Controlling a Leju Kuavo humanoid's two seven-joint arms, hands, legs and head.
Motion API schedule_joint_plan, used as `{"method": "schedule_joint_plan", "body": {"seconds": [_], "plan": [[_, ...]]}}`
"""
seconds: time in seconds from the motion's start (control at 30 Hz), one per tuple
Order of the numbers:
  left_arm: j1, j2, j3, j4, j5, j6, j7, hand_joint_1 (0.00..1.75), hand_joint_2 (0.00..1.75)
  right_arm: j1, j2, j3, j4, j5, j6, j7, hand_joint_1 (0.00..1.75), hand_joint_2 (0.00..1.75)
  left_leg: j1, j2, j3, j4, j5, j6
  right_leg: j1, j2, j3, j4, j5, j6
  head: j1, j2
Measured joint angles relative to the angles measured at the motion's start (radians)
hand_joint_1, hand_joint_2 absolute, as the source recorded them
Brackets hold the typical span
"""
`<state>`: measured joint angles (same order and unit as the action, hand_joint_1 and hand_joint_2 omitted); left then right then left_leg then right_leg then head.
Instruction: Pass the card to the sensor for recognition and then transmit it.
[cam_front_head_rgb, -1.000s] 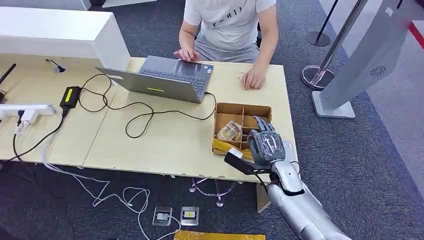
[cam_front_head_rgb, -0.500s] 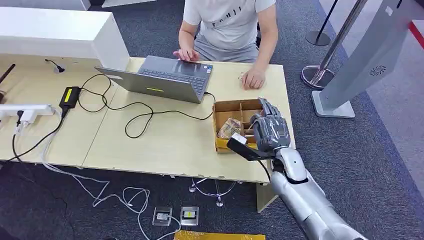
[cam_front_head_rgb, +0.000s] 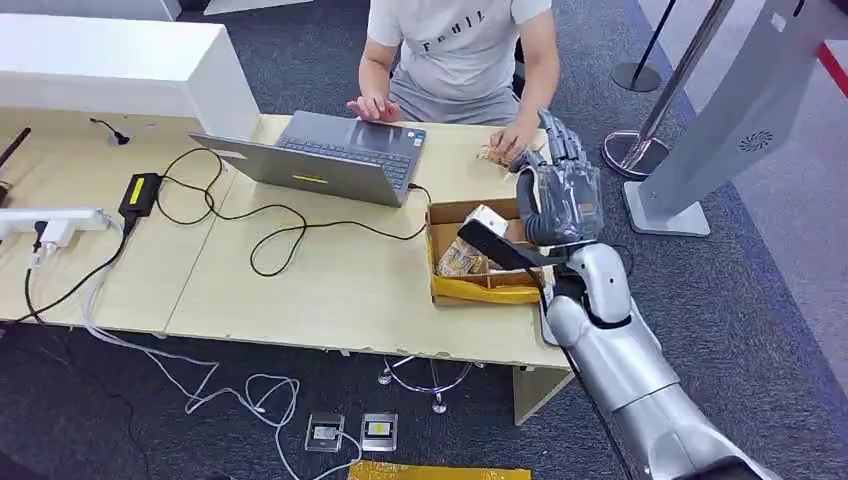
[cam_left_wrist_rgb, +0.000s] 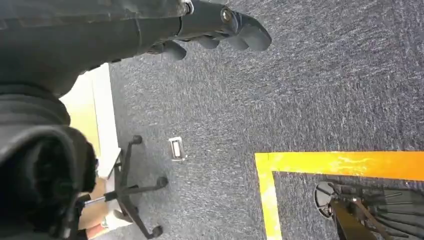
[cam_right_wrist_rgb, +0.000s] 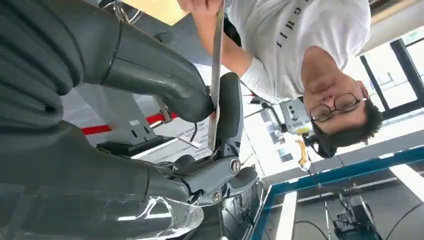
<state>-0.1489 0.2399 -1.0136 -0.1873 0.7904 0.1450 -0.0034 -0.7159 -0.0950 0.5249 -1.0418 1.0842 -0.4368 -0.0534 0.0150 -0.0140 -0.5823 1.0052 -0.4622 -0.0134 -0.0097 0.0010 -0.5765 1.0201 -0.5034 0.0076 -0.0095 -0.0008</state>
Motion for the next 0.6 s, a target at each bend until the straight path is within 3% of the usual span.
{"method": "schedule_joint_plan", "body": {"seconds": [0.23, 0.6], "plan": [[-0.001, 0.000, -0.008, 0.000, 0.011, 0.008, 0.001, 0.00, 0.00, 0.000, 0.038, 0.001, 0.105, -0.023, -0.081, -0.041, 1.75, 1.75, 0.000, 0.000, 0.000, 0.000, 0.000, 0.000, 0.000, 0.000, 0.000, 0.000, 0.000, 0.000, 0.000, 0.000], [-0.001, 0.000, -0.016, 0.000, 0.016, 0.012, 0.011, 0.00, 0.00, -0.013, 0.074, 0.002, 0.260, -0.049, -0.114, -0.061, 1.75, 1.75, 0.000, 0.000, 0.000, 0.000, 0.000, 0.000, 0.000, 0.000, 0.000, 0.000, 0.000, 0.000, 0.000, 0.000]]}}
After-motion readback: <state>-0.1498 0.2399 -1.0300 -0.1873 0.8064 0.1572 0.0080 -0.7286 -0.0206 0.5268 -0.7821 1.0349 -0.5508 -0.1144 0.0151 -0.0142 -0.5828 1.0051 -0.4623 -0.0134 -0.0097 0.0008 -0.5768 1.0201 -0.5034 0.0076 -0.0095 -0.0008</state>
